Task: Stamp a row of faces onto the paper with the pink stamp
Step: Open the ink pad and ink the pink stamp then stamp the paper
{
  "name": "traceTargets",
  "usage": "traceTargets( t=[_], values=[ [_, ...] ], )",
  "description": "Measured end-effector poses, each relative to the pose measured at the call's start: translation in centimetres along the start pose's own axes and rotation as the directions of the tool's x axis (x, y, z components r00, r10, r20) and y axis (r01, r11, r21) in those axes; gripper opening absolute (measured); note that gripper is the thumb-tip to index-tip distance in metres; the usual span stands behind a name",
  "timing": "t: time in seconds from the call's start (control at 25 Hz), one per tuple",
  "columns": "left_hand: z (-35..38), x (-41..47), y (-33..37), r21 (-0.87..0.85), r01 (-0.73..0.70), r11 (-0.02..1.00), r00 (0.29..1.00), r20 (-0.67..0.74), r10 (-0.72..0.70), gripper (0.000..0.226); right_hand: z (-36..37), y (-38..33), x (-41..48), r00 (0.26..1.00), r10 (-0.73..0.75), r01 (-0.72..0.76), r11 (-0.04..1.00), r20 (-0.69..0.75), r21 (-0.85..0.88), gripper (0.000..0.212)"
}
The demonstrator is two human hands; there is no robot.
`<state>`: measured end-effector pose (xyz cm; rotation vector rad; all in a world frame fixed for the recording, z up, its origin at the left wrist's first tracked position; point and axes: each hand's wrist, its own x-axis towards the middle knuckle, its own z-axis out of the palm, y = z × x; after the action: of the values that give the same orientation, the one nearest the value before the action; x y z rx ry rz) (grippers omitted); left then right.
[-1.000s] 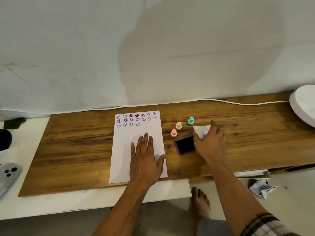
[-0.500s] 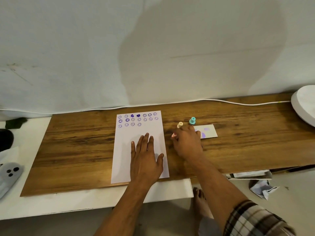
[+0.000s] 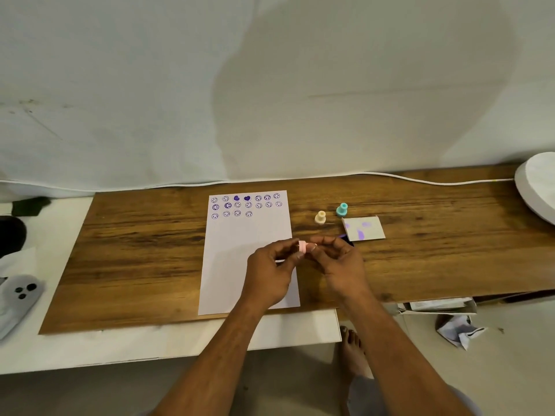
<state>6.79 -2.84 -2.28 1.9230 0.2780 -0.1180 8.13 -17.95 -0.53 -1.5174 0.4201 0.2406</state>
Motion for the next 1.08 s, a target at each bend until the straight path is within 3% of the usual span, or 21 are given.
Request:
traceTargets(
  t=[0.36, 0.48, 0.56, 0.68, 0.88, 1.08],
  values=[
    [-0.7, 0.7, -0.3, -0.085, 0.078, 0.993, 0.997, 0.035, -0.075, 0.027, -0.2, -0.4, 0.5, 0.993, -0.111, 0.116, 0.976, 0.034, -0.185, 0.024],
    [-1.3, 1.1, -0.8, -0.178, 0.12, 0.977, 0.993, 0.005, -0.121, 0.025, -1.3, -0.8, 1.3, 0.986, -0.163, 0.149, 0.953, -0.032, -0.263, 0.023],
    [-1.9, 1.3, -1.4, -0.116, 0.111, 0.987, 0.991, -0.064, -0.119, 0.025, -2.7, -0.9, 2.0, 0.975, -0.206, 0.159, 0.914, -0.087, -0.374, 0.02],
    [-2.7, 1.5, -2.0, -0.004, 0.095, 0.995, 0.986, -0.137, -0.095, 0.026, -3.7, -0.6, 3.0, 0.962, -0.267, 0.184, 0.795, -0.061, -0.578, 0.016],
    [-3.1, 2.0, -2.0, 0.036, 0.088, 0.995, 0.981, -0.178, -0.08, 0.026, -2.8, -0.5, 4.0, 0.877, -0.465, 0.344, 0.431, 0.122, -0.834, 0.016],
    [-3.5, 2.1, -2.0, 0.058, 0.071, 0.996, 0.978, -0.2, -0.058, 0.027, -2.4, 0.2, 4.2, 0.932, -0.269, 0.313, 0.268, 0.241, -0.911, 0.026]
  ],
)
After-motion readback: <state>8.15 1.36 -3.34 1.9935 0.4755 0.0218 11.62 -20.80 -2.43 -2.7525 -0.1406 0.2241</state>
